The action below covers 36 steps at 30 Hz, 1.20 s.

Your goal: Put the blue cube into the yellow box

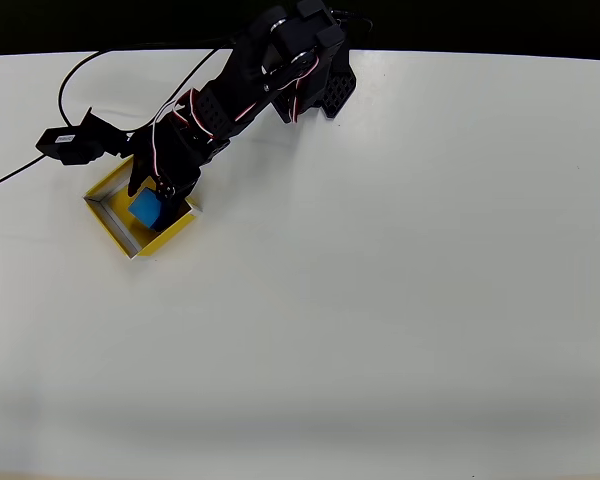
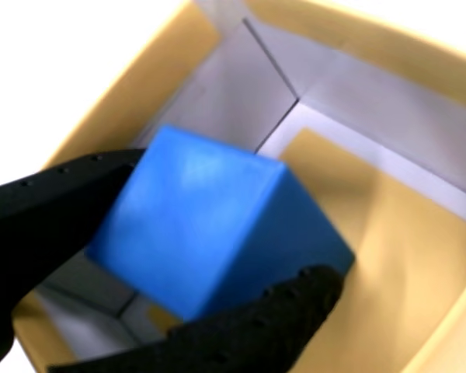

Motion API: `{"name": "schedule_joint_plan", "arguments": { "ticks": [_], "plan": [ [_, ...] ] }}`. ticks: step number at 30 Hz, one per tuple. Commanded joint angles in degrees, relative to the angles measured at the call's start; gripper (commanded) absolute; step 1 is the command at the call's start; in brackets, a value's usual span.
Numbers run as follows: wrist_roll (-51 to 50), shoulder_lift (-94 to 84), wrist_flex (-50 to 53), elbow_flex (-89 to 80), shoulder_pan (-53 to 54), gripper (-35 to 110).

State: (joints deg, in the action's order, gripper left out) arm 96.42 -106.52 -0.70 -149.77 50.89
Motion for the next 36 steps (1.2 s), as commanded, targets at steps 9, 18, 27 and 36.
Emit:
{"name": "schedule_joint_plan", "arguments": {
  "ticks": [9,18,27,36],
  "plan": [
    [6.2,-13.5,-3.9,3.6,2.1,32],
    [7.5,-19.3,-3.2,10.7,-0.3,33],
    [3.7,-27.8,5.4,18.8,-15.6,33],
    [0.8,-41.1,19.2,14.2,-40.8,33]
  ]
}}
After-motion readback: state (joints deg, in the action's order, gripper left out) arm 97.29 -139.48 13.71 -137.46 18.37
